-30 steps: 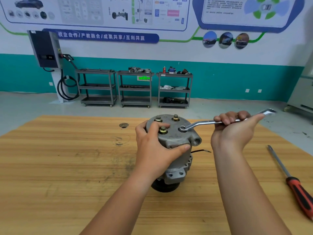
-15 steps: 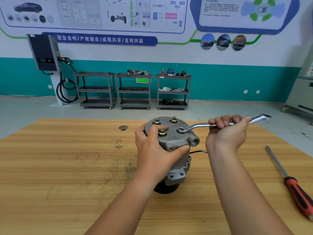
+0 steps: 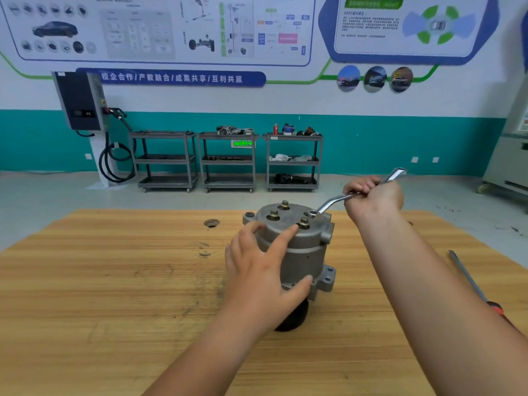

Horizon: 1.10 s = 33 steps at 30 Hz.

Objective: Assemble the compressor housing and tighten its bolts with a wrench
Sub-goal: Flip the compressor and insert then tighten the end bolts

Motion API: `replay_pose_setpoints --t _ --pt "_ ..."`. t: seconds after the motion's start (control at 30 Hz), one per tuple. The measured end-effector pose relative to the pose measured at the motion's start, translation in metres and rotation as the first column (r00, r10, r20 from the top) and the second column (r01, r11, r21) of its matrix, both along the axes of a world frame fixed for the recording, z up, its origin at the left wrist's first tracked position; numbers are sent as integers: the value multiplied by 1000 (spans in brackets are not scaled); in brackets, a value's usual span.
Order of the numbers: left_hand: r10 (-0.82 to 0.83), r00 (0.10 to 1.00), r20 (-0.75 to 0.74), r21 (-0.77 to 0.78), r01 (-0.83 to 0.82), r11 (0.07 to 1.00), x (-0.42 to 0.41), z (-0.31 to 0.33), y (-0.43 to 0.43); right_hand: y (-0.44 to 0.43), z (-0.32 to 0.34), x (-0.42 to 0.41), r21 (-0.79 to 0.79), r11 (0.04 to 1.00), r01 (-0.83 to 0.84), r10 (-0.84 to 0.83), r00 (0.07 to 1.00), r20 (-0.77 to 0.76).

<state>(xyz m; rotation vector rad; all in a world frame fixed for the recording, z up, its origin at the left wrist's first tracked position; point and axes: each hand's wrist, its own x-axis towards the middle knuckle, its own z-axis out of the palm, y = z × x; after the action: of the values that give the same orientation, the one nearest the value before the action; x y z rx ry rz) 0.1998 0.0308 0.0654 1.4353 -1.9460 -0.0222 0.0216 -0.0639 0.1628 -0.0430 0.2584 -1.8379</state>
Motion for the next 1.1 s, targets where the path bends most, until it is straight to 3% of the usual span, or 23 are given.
replay_pose_setpoints --t 0.13,0.33,0.43,0.53,0.63,0.77,0.9,0.97,1.03,1.1 --pt "-28 999 -22 -13 27 1000 -8 1 -2 -6 -1 4 -1 1000 -22 22 1000 -14" --pt "-94 994 -63 -24 93 995 -8 1 -1 -13 -10 10 31 999 -38 42 987 -156" --pt "-125 989 -82 -72 119 990 -4 3 -2 -14 -18 9 1 995 -104 103 989 -107" --pt "-201 956 -215 -127 176 976 5 18 -15 -13 -24 11 -23 991 -134 132 990 -49" --pt "-153 949 -277 26 166 986 16 45 -41 -14 -25 12 -60 989 -137 135 990 -41" --pt "-79 988 -133 328 119 937 17 58 -66 -11 -24 12 -130 984 -123 114 991 -72" --pt "-85 987 -135 336 126 933 19 49 -69 4 -25 12 -206 977 56 -78 992 -103" --pt "-90 989 -113 320 122 940 21 47 -68 21 -29 14 -318 931 182 -233 963 -132" --pt "-96 992 -81 304 117 945 23 47 -68 41 -40 19 -510 821 257 -396 900 -183" --pt "-89 995 -49 304 99 947 22 47 -65 62 -54 28 -746 627 225 -595 756 -272"
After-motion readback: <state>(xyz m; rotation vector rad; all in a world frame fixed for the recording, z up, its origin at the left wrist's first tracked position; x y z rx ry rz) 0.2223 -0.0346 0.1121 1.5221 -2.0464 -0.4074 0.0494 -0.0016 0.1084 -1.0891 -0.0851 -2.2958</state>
